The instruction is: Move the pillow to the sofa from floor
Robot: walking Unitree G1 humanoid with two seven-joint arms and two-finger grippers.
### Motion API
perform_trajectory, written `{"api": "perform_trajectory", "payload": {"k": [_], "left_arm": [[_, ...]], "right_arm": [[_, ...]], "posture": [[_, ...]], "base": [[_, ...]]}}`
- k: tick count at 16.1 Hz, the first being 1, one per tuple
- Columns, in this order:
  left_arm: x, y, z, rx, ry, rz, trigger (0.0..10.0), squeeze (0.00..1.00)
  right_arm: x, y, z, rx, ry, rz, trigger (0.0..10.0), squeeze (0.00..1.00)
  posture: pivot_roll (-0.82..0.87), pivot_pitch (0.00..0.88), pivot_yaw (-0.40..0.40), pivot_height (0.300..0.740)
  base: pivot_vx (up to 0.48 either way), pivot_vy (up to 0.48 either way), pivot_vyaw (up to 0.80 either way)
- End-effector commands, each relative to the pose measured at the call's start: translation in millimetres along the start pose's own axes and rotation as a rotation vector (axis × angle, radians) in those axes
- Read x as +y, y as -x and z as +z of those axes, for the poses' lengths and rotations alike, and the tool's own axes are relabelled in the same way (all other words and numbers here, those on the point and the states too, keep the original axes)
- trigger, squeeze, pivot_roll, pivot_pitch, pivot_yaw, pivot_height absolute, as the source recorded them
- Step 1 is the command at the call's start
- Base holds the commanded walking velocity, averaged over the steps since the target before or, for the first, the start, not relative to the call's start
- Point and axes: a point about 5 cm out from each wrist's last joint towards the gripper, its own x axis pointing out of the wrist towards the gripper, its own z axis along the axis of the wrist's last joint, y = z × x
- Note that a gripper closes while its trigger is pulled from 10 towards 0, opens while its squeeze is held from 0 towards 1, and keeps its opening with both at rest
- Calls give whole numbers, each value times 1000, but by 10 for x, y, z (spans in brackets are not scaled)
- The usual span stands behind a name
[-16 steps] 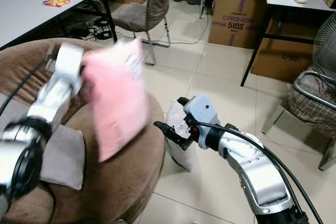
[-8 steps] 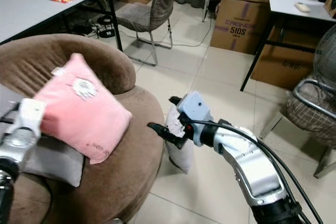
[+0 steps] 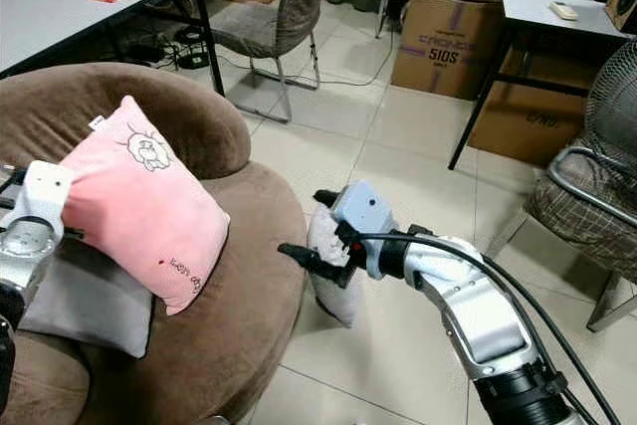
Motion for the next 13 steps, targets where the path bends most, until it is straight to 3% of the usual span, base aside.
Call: {"api": "perform_trajectory", "payload": {"k": [1,2,6,10,13], "left_arm": [[-34,7,-4,-4,1,-43,10000,137],[-43,12,-12,-5,12,-67,10000,1000],[147,12,34,-58,82,-44,10000,1000],[287,100,304,-301,138,-142,10000,1000],[364,241,566,-442,219,-202,10000,1000]], "right_arm": [[4,-13,38,-17,19,29,10000,0],[6,-6,48,-25,27,44,10000,0],[4,12,65,-43,42,66,10000,0],[-34,36,63,-66,25,6,10000,0],[-107,88,120,-123,-51,-76,10000,0]], "posture": [[-69,0,21,740],[-70,0,23,740],[-71,0,25,740],[-70,0,24,740],[-68,0,17,740]], "base": [[0,0,0],[0,0,0],[0,0,0],[0,0,0],[0,0,0]]}}
